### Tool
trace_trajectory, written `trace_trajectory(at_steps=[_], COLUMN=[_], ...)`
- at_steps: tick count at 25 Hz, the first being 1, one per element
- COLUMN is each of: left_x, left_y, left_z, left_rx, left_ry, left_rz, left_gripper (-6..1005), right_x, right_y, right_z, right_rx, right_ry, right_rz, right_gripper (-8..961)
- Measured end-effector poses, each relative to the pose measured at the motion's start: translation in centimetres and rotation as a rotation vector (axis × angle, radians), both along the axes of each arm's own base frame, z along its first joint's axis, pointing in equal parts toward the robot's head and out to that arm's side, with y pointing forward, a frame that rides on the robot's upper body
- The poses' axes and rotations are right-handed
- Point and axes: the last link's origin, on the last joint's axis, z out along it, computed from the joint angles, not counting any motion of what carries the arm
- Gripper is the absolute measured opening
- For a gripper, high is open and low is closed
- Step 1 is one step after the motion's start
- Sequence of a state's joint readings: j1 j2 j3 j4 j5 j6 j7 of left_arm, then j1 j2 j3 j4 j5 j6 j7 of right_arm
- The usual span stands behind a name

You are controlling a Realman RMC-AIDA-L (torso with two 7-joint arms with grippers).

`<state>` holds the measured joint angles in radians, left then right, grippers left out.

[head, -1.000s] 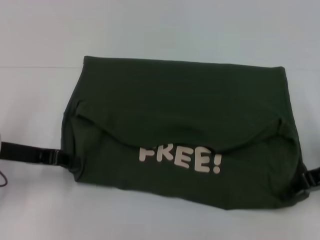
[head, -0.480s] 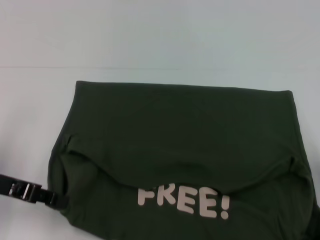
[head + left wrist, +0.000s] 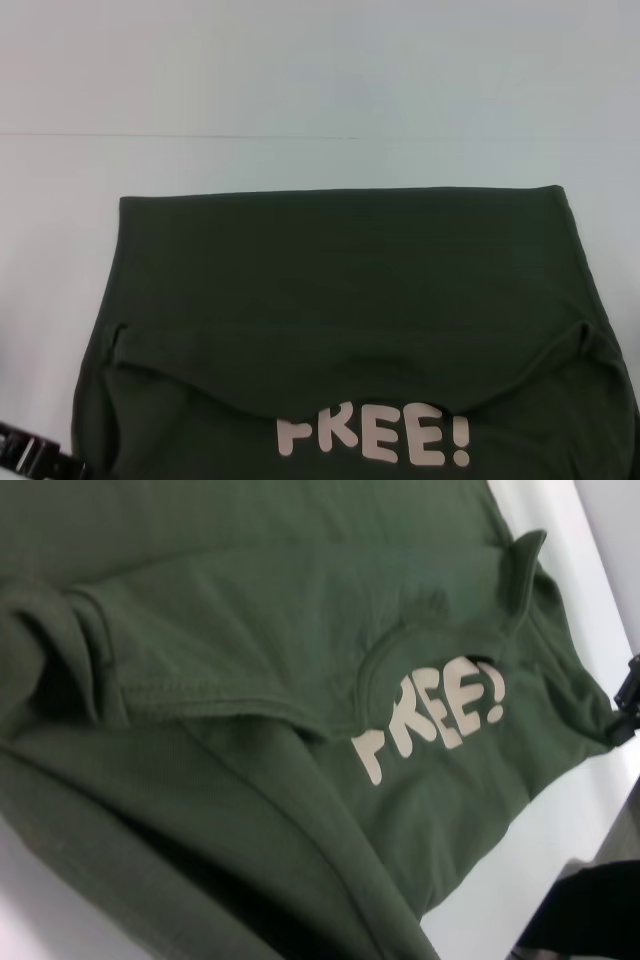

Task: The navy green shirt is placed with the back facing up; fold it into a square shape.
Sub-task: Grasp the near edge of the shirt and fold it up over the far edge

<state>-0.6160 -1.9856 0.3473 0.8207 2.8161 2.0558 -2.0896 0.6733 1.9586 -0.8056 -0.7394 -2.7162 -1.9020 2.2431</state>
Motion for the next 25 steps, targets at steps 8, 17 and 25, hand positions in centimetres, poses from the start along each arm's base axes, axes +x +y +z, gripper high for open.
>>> trace_trajectory(at_steps=[8, 17, 25], left_x=[-0.4, 0.0, 0.7], left_y=[-1.1, -0.2, 1.9], left_z=[-0.6, 0.1, 1.8], left_rx=[-0.033, 0.029, 0.220], left_ry=[-0.007, -0.041, -0.154], left_rz=[0.028, 0.017, 0.049], left_gripper=[16, 16, 15], right_x=[0.3, 0.2, 0.1], right_y=[-0.2, -0.1, 1.0], right_z=[0.0, -0.1, 1.1], right_rx=[0.010, 0.076, 0.234], right_ry=[0.009, 0.064, 0.229], right_rz=[-0.015, -0.058, -0.142], right_gripper=[41, 40, 40])
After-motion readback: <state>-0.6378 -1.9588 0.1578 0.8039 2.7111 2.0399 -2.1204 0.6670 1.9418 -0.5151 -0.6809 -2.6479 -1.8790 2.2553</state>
